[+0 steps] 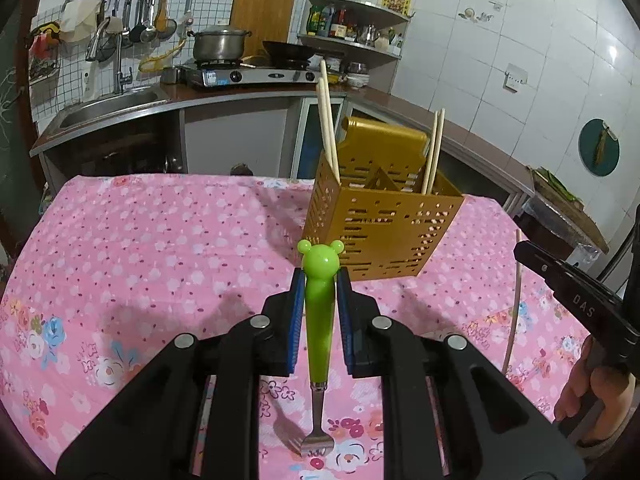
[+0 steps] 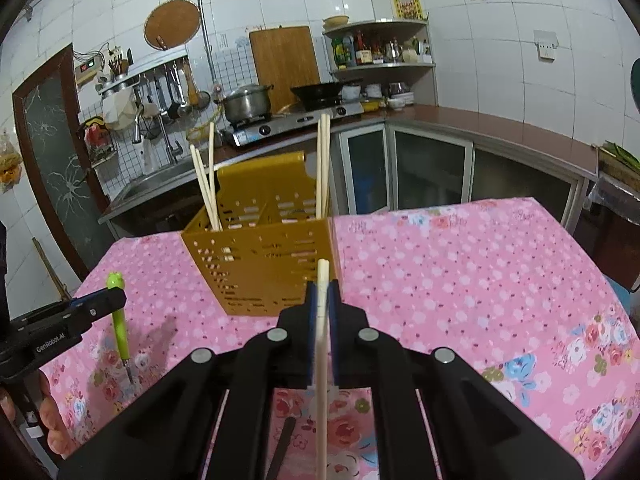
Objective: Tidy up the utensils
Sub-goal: 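Lift the fork with the left tool while the right tool lifts the chopstick over the holder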
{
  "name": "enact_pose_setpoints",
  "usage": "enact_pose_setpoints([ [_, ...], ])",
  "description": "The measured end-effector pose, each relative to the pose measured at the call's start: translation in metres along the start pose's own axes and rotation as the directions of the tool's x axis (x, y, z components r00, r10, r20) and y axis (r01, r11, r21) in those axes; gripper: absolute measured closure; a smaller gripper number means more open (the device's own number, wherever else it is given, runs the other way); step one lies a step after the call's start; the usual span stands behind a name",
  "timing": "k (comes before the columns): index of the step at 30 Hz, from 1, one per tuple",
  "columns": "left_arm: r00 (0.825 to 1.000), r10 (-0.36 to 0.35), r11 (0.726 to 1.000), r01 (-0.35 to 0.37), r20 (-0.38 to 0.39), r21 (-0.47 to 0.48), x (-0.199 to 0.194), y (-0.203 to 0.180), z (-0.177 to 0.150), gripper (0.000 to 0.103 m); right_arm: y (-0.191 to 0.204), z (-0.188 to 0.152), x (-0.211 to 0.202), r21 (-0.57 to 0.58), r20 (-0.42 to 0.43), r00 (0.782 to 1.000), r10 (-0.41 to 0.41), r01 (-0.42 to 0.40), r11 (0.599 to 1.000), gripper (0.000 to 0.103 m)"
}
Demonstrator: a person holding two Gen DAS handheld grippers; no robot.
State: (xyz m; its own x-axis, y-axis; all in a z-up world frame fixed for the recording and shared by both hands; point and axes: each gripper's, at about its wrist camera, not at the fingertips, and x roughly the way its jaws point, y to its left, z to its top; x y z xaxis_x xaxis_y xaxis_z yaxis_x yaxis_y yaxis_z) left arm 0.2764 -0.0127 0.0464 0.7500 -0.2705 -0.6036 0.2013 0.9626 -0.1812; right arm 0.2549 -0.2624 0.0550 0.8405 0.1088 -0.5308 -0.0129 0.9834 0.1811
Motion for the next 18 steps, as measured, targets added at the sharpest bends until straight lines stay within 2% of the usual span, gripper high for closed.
enact_pose_setpoints([
  [18,0.999,-0.015,1.0,0.014,0.05,0.02,-0.016,-0.002,0.01,0.088,0.007,0.012,-0.017,-0.019,0.081,0.997,0.008,-0.007,1.0,0.097],
])
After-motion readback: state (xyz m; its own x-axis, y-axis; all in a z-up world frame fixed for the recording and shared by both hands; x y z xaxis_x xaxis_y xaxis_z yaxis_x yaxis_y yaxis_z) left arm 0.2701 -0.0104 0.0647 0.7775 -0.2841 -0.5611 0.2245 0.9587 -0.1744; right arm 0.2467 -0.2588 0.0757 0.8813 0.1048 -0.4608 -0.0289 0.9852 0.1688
